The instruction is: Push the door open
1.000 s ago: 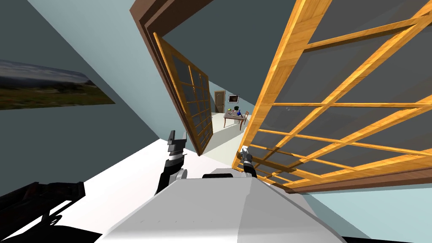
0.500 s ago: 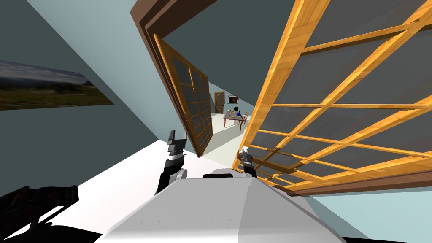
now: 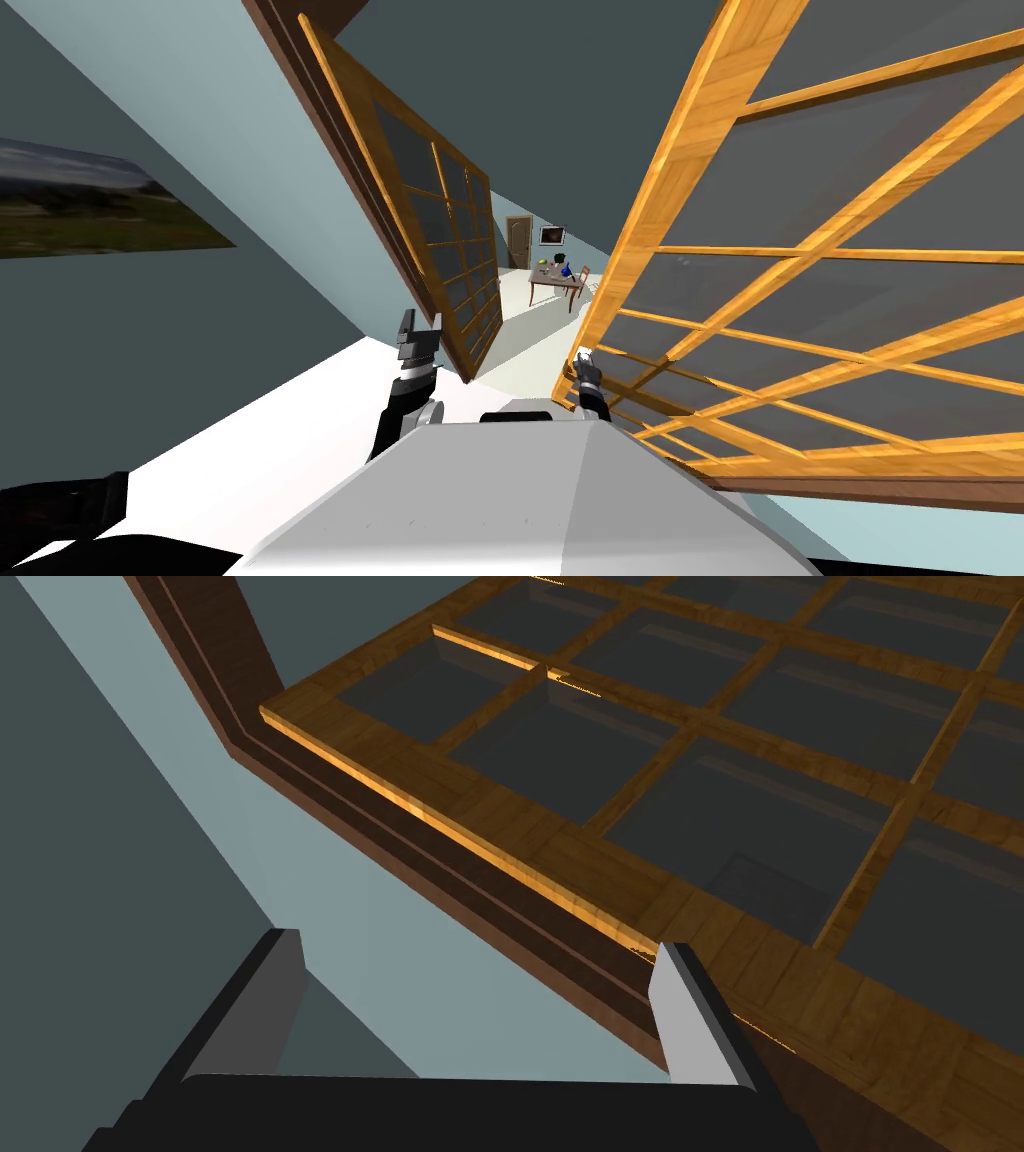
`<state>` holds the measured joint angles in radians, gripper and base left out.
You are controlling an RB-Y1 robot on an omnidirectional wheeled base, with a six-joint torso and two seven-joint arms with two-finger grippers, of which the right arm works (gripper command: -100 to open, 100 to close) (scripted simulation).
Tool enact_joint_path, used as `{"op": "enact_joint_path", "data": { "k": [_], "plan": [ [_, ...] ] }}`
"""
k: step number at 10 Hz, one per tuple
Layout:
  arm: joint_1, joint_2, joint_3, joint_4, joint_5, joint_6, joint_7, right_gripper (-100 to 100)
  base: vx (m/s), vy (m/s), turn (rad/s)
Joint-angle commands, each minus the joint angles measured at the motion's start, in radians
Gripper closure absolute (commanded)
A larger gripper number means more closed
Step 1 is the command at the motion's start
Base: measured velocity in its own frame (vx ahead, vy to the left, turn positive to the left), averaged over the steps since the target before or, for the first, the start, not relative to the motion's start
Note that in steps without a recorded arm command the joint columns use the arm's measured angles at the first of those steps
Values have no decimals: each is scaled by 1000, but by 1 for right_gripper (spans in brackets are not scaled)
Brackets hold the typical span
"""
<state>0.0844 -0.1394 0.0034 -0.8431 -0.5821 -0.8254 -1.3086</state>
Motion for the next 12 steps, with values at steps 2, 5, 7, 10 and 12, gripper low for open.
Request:
{"op": "enact_joint_path", "data": {
  "k": [2,5,7,10,12],
  "plan": [
    [-1,-4,-33,-4,-16,-4,12,100,213,-12,-47],
    [-7,-1,-67,7,-33,-9,24,100,184,-26,-46],
    [-11,1,-91,15,-45,-13,32,100,195,-36,-51],
    [-17,4,-126,27,-62,-18,44,100,219,-26,-52],
    [-21,5,-148,34,-73,-22,52,100,186,-28,-44]
  ]
}}
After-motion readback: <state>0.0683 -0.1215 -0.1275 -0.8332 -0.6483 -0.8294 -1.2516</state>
